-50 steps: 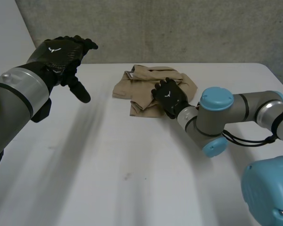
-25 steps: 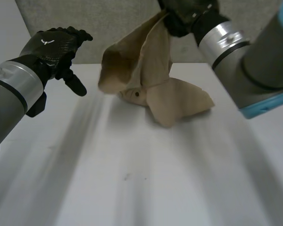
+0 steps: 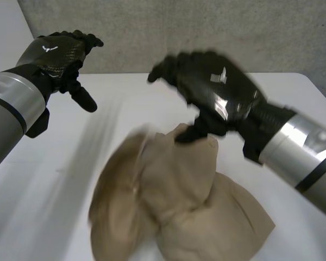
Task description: Fold the shorts.
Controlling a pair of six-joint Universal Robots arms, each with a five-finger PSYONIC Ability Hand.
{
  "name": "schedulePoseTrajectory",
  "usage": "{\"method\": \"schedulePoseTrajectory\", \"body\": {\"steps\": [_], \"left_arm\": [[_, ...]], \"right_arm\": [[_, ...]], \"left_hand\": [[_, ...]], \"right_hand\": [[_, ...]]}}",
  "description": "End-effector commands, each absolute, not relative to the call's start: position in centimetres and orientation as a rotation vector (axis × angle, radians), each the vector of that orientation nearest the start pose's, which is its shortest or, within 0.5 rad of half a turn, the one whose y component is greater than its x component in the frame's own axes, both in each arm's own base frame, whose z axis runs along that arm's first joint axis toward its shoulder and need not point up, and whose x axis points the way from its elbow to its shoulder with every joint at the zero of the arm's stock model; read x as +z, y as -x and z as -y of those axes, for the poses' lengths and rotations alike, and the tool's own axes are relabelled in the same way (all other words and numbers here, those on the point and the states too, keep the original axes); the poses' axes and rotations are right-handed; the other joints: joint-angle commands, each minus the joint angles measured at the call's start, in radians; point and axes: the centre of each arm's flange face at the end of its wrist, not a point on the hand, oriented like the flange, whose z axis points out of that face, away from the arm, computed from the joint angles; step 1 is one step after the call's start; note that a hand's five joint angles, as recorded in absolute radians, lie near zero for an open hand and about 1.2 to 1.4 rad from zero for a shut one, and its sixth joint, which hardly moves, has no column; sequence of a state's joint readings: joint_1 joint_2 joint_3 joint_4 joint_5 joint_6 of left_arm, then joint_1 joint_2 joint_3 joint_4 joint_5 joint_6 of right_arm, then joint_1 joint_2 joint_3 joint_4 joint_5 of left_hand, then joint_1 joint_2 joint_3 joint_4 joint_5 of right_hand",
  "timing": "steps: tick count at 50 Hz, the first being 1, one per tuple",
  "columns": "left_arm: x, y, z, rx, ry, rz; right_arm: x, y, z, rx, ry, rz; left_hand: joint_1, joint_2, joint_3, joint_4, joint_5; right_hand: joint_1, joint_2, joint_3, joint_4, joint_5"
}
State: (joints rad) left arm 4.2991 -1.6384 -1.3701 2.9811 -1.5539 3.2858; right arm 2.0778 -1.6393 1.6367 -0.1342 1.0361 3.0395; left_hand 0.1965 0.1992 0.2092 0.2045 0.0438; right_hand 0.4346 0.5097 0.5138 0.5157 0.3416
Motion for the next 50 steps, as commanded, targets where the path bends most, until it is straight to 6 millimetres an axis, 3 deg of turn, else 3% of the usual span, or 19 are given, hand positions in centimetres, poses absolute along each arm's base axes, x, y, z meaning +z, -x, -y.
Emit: {"method": "schedulePoseTrajectory", "body": {"steps": [1,3,6,9,14,19,26,36,43,45,50], "left_arm": [[32.8,25.1,24.1,-2.289,-0.687,-2.334],[31.9,25.4,24.2,-2.248,-0.691,-2.380],[30.7,25.6,24.2,-2.194,-0.672,-2.456],[28.7,25.5,23.5,-2.063,-0.607,-2.612],[26.3,24.8,22.1,-1.867,-0.512,-2.797],[23.1,23.9,19.9,-1.667,-0.460,-2.929],[20.6,23.1,17.5,-1.563,-0.447,-2.988],[18.3,22.7,17.6,-1.575,-0.349,-2.943],[18.2,23.6,15.9,-1.586,-0.384,-2.913],[18.3,23.8,15.7,-1.590,-0.395,-2.911],[18.6,23.8,15.5,-1.602,-0.403,-2.904]], "right_arm": [[29.9,-27.5,19.4,-1.818,1.075,-1.620],[30.9,-25.8,21.8,-1.928,0.980,-1.701],[31.5,-24.2,23.8,-2.022,0.902,-1.775],[31.2,-24.0,24.4,-2.012,0.897,-1.810],[26.9,-25.0,26.7,-1.822,0.952,-1.920],[26.1,-25.7,27.9,-1.837,1.058,-1.912],[24.1,-29.9,28.0,-1.846,1.334,-1.782],[21.7,-33.3,30.4,-1.809,1.418,-1.730],[19.2,-35.7,31.6,-1.700,1.446,-1.751],[17.6,-36.4,32.0,-1.634,1.458,-1.775],[15.9,-37.0,32.7,-1.591,1.461,-1.792]], "left_hand": [[-0.018,-0.021,-0.031,-0.026,-0.040],[-0.010,-0.012,-0.022,-0.018,-0.031],[-0.004,-0.006,-0.016,-0.012,-0.025],[-0.007,-0.009,-0.019,-0.015,-0.028],[-0.007,-0.009,-0.019,-0.015,-0.028],[-0.007,-0.009,-0.019,-0.015,-0.028],[-0.007,-0.009,-0.019,-0.015,-0.028],[0.002,0.000,-0.010,-0.006,-0.019],[-0.001,-0.003,-0.013,-0.009,-0.022],[-0.001,-0.003,-0.013,-0.009,-0.022],[-0.001,-0.003,-0.013,-0.009,-0.022]], "right_hand": [[-0.188,-0.263,-0.267,-0.269,-0.270],[-0.188,-0.263,-0.267,-0.269,-0.270],[-0.188,-0.263,-0.267,-0.269,-0.270],[-0.182,-0.257,-0.261,-0.263,-0.264],[-0.173,-0.249,-0.253,-0.255,-0.255],[-0.153,-0.228,-0.232,-0.234,-0.234],[-0.118,-0.193,-0.197,-0.199,-0.199],[0.070,-0.005,-0.009,-0.011,-0.011],[0.117,0.042,0.038,0.036,0.036],[0.117,0.042,0.038,0.036,0.036],[0.146,0.071,0.067,0.065,0.065]]}}
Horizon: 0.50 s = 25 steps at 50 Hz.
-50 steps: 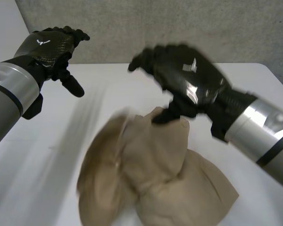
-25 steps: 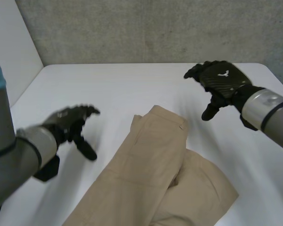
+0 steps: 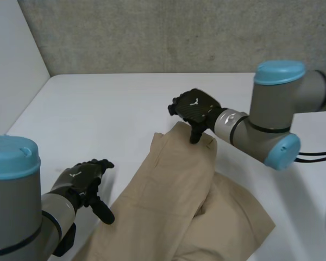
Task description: Fold the shorts.
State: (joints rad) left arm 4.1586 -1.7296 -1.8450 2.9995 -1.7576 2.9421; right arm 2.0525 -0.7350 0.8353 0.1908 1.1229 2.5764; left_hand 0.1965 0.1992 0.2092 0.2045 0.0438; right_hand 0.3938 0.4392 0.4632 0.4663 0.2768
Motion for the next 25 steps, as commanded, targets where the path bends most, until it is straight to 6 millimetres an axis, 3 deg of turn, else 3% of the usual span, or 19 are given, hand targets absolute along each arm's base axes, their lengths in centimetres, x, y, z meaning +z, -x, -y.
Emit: {"method": "schedulePoseTrajectory", "body": {"steps": [1,6,9,13,18,19,25], "left_arm": [[18.6,23.9,15.5,-1.605,-0.409,-2.903],[18.6,23.8,15.6,-1.601,-0.408,-2.902],[18.7,23.8,15.7,-1.606,-0.405,-2.900],[18.8,23.9,15.8,-1.617,-0.407,-2.894],[18.8,23.5,16.5,-1.624,-0.367,-2.883],[18.8,23.3,16.9,-1.622,-0.346,-2.879],[18.4,22.8,17.6,-1.617,-0.291,-2.876]], "right_arm": [[15.8,-37.1,32.9,-1.596,1.460,-1.793],[14.8,-37.2,33.2,-1.586,1.461,-1.801],[14.9,-37.3,33.4,-1.593,1.460,-1.801],[16.5,-37.4,33.5,-1.651,1.453,-1.782],[23.1,-37.7,31.7,-1.794,1.411,-1.678],[25.3,-37.3,31.3,-1.832,1.349,-1.668],[29.7,-35.8,29.3,-1.886,1.186,-1.617]], "left_hand": [[-0.001,-0.003,-0.013,-0.009,-0.022],[-0.004,-0.006,-0.016,-0.012,-0.025],[-0.004,-0.006,-0.016,-0.012,-0.025],[-0.009,-0.012,-0.022,-0.017,-0.031],[-0.021,-0.024,-0.034,-0.029,-0.043],[-0.021,-0.024,-0.034,-0.029,-0.043],[-0.022,-0.025,-0.035,-0.030,-0.044]], "right_hand": [[0.225,0.180,0.156,0.153,0.168],[0.377,0.332,0.308,0.305,0.320],[1.000,0.955,0.931,0.928,0.943],[1.002,0.957,0.933,0.930,0.945],[1.002,0.957,0.933,0.930,0.945],[1.002,0.957,0.933,0.930,0.945],[1.002,0.957,0.933,0.930,0.945]]}}
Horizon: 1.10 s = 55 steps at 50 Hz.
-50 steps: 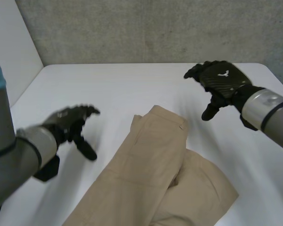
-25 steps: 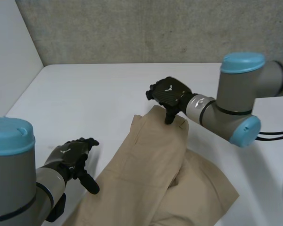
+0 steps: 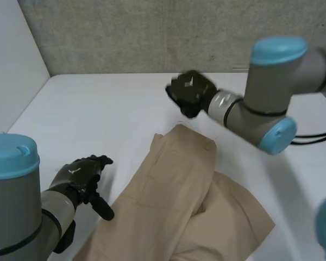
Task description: Fold the shorts.
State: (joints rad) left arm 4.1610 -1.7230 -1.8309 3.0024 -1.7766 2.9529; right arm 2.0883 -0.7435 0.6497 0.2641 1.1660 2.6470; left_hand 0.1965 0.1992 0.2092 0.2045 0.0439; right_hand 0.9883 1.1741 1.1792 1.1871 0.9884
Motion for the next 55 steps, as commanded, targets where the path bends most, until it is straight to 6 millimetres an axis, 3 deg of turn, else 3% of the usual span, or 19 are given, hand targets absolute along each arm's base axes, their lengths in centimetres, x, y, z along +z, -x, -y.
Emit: {"method": "schedulePoseTrajectory", "body": {"steps": [1,5,9,10,11,12,13,17,25,32,34,35,36,39,47,50,51,55], "left_arm": [[18.4,22.8,17.7,-1.619,-0.288,-2.875],[18.3,22.9,17.8,-1.617,-0.290,-2.877],[18.3,23.0,17.6,-1.617,-0.304,-2.878],[18.5,23.1,17.5,-1.629,-0.306,-2.876],[18.5,23.1,17.5,-1.629,-0.306,-2.876],[18.6,23.1,17.5,-1.634,-0.310,-2.876],[18.7,23.1,17.4,-1.640,-0.310,-2.876],[18.6,23.1,17.3,-1.635,-0.315,-2.875],[18.1,22.8,17.2,-1.601,-0.315,-2.884],[18.1,22.9,17.3,-1.603,-0.318,-2.882],[18.2,22.9,17.3,-1.607,-0.318,-2.881],[18.2,22.9,17.4,-1.610,-0.317,-2.880],[18.2,22.9,17.4,-1.612,-0.315,-2.879],[18.4,22.9,17.4,-1.619,-0.314,-2.875],[18.4,22.8,17.2,-1.614,-0.315,-2.876],[18.4,22.7,17.3,-1.616,-0.312,-2.875],[18.4,22.7,17.2,-1.618,-0.314,-2.874],[18.5,22.7,17.2,-1.623,-0.313,-2.872]], "right_arm": [[30.0,-35.7,29.2,-1.902,1.180,-1.604],[28.7,-35.7,29.6,-1.926,1.172,-1.605],[24.7,-36.6,31.0,-1.845,1.208,-1.680],[23.1,-37.0,31.6,-1.808,1.237,-1.711],[22.3,-37.2,31.9,-1.791,1.253,-1.726],[22.3,-37.2,31.9,-1.791,1.253,-1.726],[20.4,-37.7,32.8,-1.743,1.292,-1.762],[17.9,-38.2,33.7,-1.668,1.331,-1.812],[14.8,-38.7,33.8,-1.566,1.355,-1.819],[13.8,-38.7,33.8,-1.541,1.358,-1.827],[13.8,-38.8,33.7,-1.536,1.360,-1.826],[13.8,-38.8,33.7,-1.536,1.360,-1.826],[13.8,-38.8,33.7,-1.532,1.360,-1.829],[13.4,-38.6,33.4,-1.500,1.364,-1.845],[12.6,-38.2,32.6,-1.415,1.376,-1.878],[13.1,-38.1,32.7,-1.435,1.380,-1.881],[14.0,-38.1,32.7,-1.464,1.384,-1.875],[15.2,-38.0,32.5,-1.491,1.382,-1.861]], "left_hand": [[-0.021,-0.024,-0.034,-0.029,-0.043],[-0.021,-0.024,-0.034,-0.029,-0.043],[-0.021,-0.024,-0.034,-0.029,-0.043],[-0.021,-0.024,-0.034,-0.029,-0.043],[-0.021,-0.024,-0.034,-0.029,-0.043],[-0.021,-0.024,-0.034,-0.029,-0.043],[-0.021,-0.024,-0.034,-0.029,-0.043],[-0.021,-0.024,-0.034,-0.029,-0.043],[-0.021,-0.024,-0.034,-0.029,-0.043],[-0.021,-0.024,-0.034,-0.029,-0.043],[-0.021,-0.024,-0.034,-0.029,-0.043],[-0.021,-0.024,-0.034,-0.029,-0.043],[-0.021,-0.024,-0.034,-0.029,-0.043],[-0.018,-0.021,-0.031,-0.026,-0.040],[-0.018,-0.021,-0.031,-0.026,-0.040],[-0.018,-0.021,-0.031,-0.026,-0.040],[-0.018,-0.021,-0.031,-0.026,-0.040],[-0.018,-0.021,-0.031,-0.026,-0.040]], "right_hand": [[0.408,0.222,0.217,0.209,0.233],[0.408,0.222,0.217,0.209,0.233],[-0.150,-0.336,-0.341,-0.349,-0.325],[-0.419,-0.605,-0.610,-0.618,-0.594],[-0.471,-0.657,-0.662,-0.670,-0.646],[-0.472,-0.658,-0.663,-0.671,-0.646],[-0.489,-0.675,-0.680,-0.688,-0.664],[-0.551,-0.737,-0.742,-0.750,-0.726],[-0.557,-0.743,-0.748,-0.756,-0.732],[-0.466,-0.652,-0.657,-0.665,-0.641],[-0.308,-0.494,-0.499,-0.507,-0.483],[-0.052,-0.237,-0.242,-0.250,-0.226],[0.056,-0.130,-0.135,-0.143,-0.119],[0.183,-0.003,-0.008,-0.016,0.008],[0.142,-0.044,-0.049,-0.057,-0.033],[-0.067,-0.252,-0.257,-0.265,-0.241],[-0.253,-0.438,-0.444,-0.451,-0.427],[-0.322,-0.508,-0.513,-0.521,-0.497]]}}
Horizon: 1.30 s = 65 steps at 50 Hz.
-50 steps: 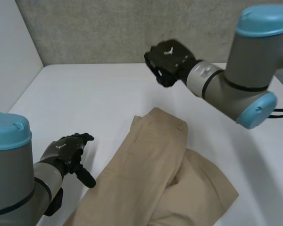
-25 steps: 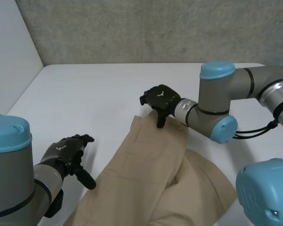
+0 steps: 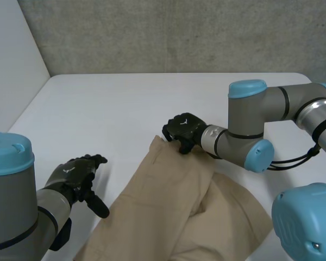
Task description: Fold the shorts.
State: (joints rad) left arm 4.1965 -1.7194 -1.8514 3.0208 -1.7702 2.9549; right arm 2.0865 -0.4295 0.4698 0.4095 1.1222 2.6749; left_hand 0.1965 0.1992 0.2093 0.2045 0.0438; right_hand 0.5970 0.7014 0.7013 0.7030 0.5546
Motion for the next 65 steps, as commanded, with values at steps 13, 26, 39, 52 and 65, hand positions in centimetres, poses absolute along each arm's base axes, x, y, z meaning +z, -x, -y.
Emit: {"method": "schedulePoseTrajectory", "body": {"steps": [13,26,39,52,65], "left_arm": [[18.8,22.6,16.9,-1.638,-0.314,-2.870],[18.8,22.6,16.9,-1.635,-0.315,-2.871],[19.6,22.5,16.9,-1.679,-0.298,-2.855],[20.3,22.5,17.2,-1.719,-0.276,-2.850],[18.1,23.6,17.6,-1.605,-0.370,-2.933]], "right_arm": [[13.1,-38.1,32.5,-1.481,1.386,-1.871],[12.9,-38.7,32.8,-1.518,1.392,-1.836],[27.0,-36.8,30.1,-1.814,1.205,-1.664],[29.2,-33.8,26.2,-1.836,1.195,-1.722],[28.4,-32.5,24.4,-1.788,1.204,-1.780]], "left_hand": [[-0.018,-0.021,-0.031,-0.026,-0.040],[-0.015,-0.018,-0.028,-0.023,-0.037],[-0.018,-0.021,-0.031,-0.026,-0.040],[-0.004,-0.006,-0.016,-0.012,-0.025],[0.468,0.466,0.456,0.460,0.447]], "right_hand": [[0.075,-0.029,-0.029,-0.031,-0.057],[0.799,0.695,0.695,0.693,0.667],[0.799,0.695,0.695,0.693,0.667],[0.799,0.695,0.695,0.693,0.667],[0.799,0.695,0.695,0.693,0.667]]}}
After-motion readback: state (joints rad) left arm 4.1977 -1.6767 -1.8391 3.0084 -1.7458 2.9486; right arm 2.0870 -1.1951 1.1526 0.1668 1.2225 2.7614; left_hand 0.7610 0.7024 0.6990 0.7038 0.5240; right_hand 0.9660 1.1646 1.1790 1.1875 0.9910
